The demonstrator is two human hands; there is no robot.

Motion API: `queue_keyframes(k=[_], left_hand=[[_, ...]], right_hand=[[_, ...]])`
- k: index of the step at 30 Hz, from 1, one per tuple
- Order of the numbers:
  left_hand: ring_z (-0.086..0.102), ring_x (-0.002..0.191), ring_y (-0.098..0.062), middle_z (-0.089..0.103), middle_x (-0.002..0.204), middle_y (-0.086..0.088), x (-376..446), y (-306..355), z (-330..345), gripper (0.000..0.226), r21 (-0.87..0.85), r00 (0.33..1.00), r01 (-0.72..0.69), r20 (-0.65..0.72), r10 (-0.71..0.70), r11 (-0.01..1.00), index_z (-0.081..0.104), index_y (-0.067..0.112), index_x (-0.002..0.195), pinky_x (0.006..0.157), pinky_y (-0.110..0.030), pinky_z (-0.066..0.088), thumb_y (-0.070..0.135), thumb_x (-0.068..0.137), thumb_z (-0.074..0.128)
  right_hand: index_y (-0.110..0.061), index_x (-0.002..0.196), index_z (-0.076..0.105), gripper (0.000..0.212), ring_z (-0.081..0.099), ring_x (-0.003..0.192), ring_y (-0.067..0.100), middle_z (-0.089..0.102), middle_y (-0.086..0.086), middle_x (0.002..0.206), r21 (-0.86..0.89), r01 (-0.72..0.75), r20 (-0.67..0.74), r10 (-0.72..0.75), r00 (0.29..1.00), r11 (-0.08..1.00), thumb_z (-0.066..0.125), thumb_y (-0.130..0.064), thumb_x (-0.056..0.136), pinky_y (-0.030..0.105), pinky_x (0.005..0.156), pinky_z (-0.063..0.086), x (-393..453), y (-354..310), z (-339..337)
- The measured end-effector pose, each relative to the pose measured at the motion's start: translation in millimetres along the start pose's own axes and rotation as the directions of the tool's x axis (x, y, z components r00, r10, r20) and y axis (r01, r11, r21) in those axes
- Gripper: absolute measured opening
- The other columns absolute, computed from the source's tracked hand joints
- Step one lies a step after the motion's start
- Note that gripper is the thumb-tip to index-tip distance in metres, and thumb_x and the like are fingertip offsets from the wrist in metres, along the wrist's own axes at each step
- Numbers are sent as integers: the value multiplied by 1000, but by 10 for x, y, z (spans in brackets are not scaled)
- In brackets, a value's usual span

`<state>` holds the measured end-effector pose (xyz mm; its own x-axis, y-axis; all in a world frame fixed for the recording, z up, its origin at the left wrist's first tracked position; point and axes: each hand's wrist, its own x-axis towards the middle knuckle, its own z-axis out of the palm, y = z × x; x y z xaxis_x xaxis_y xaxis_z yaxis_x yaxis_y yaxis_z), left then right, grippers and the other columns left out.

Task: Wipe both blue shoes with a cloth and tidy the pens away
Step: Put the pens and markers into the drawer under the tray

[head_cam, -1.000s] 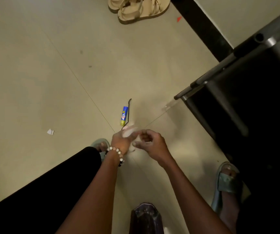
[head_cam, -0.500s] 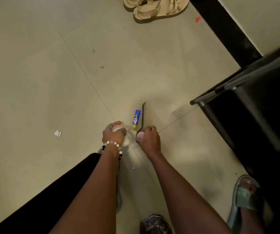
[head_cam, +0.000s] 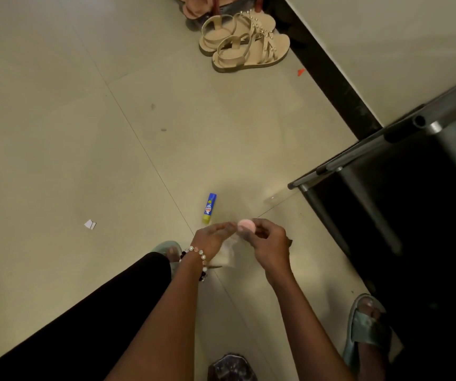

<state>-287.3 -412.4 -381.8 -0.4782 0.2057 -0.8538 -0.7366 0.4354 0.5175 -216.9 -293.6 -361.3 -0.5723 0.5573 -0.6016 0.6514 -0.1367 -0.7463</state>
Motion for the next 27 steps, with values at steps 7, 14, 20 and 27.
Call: queue_keyframes(k=[7, 14, 20, 27], left_hand=[[66, 66, -26, 68, 86, -15, 32, 131, -290, 27, -321, 997, 72, -12, -80, 944, 71, 8, 89, 57, -31, 55, 34, 80, 74], [55, 73, -21, 58, 69, -2, 445, 193, -722, 36, -261, 866, 4, -481, -134, 965, 59, 11, 65, 72, -27, 41, 40, 80, 75], [60, 84, -29, 57, 68, -5, 521, 33, -719, 42, -223, 866, 73, -469, -172, 972, 58, 10, 63, 86, -39, 50, 45, 82, 71], [67, 59, -20, 71, 77, -10, 112, 81, -294, 36, -400, 993, 110, 84, -83, 910, 63, 2, 104, 44, -23, 50, 35, 95, 51]], right_hand=[[-15, 119, 66, 32, 62, 97, 15, 69, 3, 109, -250, 139, 374, -37, 927, 958, 57, -31, 93, 36, 86, 51, 324, -162, 417], [-10, 128, 50, 42, 36, 126, 36, 37, 17, 139, -769, 587, 518, -293, 804, 254, 56, -4, 87, 41, 91, 42, 882, 124, 1138], [-10, 82, 67, 16, 58, 88, 32, 63, 9, 89, -770, 629, 619, -359, 699, -103, 69, -5, 68, 35, 66, 45, 988, 396, 1004], [-7, 91, 71, 14, 62, 71, 15, 70, 9, 82, 35, -47, 174, 40, 984, 998, 66, -19, 87, 30, 59, 50, 513, 15, 527]])
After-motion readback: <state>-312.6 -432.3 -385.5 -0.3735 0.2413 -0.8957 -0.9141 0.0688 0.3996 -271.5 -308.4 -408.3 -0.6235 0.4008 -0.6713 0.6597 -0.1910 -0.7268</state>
